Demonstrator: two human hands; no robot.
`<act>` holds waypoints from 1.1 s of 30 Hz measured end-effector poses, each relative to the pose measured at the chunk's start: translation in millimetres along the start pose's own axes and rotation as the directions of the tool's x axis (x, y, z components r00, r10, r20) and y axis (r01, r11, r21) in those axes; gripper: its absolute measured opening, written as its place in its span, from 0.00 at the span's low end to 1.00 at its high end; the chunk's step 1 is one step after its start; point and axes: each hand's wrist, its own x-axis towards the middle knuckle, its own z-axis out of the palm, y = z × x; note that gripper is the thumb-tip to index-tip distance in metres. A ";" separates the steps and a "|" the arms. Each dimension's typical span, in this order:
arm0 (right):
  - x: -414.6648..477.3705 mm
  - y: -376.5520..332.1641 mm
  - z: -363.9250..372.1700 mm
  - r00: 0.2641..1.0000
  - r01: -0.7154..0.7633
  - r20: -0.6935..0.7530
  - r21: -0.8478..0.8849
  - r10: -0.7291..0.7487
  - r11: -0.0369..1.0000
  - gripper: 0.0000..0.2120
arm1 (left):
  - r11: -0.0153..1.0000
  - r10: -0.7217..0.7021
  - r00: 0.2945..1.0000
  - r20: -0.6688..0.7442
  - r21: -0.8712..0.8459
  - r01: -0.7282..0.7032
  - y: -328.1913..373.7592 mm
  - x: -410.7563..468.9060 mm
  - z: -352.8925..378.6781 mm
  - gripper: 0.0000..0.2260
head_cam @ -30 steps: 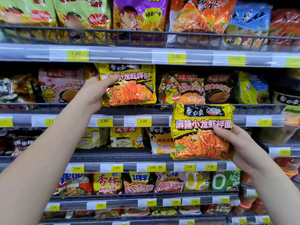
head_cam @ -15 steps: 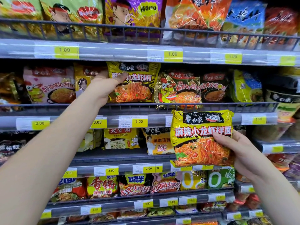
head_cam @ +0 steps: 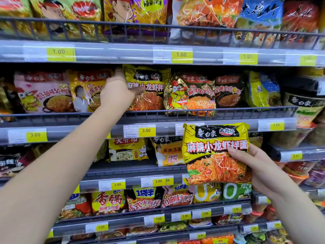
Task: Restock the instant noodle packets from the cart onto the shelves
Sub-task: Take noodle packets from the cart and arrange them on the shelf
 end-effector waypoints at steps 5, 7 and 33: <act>-0.4 1.3 1.8 1.000 -0.014 -0.006 0.046 0.015 0.999 0.14 | 0.988 0.069 0.996 0.061 0.136 -0.077 2.6 -4.0 0.5 0.46; 0.7 2.4 4.4 1.000 -0.019 -0.010 0.040 0.020 0.999 0.14 | 0.995 0.063 0.990 0.129 0.072 -0.072 3.6 -3.1 -2.6 0.52; 15.3 -1.4 13.9 0.999 -0.001 -0.035 -0.015 0.001 1.000 0.18 | 0.942 0.009 0.977 0.211 0.326 -0.079 12.8 16.5 21.0 0.46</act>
